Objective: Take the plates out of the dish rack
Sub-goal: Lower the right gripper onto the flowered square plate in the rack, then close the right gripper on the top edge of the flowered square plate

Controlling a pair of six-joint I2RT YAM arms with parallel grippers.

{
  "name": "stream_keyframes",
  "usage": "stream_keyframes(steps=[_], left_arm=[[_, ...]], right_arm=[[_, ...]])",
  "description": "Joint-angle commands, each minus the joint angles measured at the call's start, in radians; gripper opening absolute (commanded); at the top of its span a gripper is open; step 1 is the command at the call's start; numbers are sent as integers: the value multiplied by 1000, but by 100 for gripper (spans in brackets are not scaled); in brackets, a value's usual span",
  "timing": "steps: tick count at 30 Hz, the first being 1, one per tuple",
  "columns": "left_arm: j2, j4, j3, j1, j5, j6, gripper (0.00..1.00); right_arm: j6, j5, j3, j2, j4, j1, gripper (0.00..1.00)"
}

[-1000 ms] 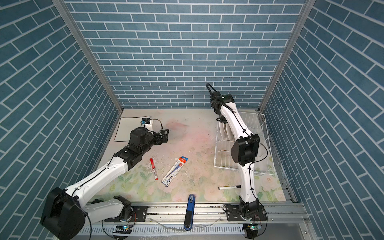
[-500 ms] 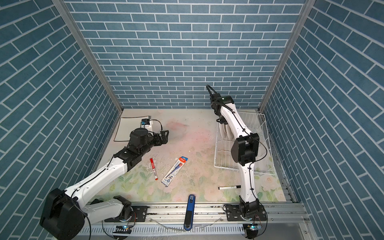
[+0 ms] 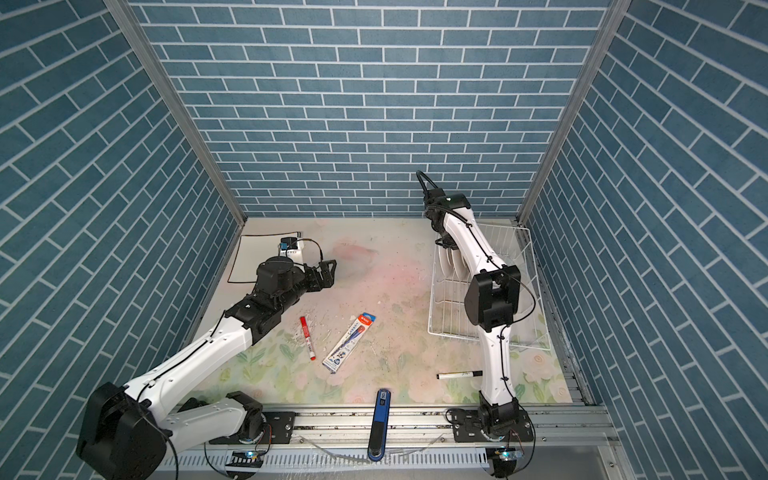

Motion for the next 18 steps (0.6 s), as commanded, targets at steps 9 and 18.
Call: stream_keyframes(steps=[9, 18], left_arm=[[-14, -26, -10, -7, -4, 3, 100], [-10, -25, -9, -7, -4, 2, 100]], right_arm=[[3, 1, -35, -49, 17, -14, 28], [5, 2, -36, -46, 22, -17, 29]])
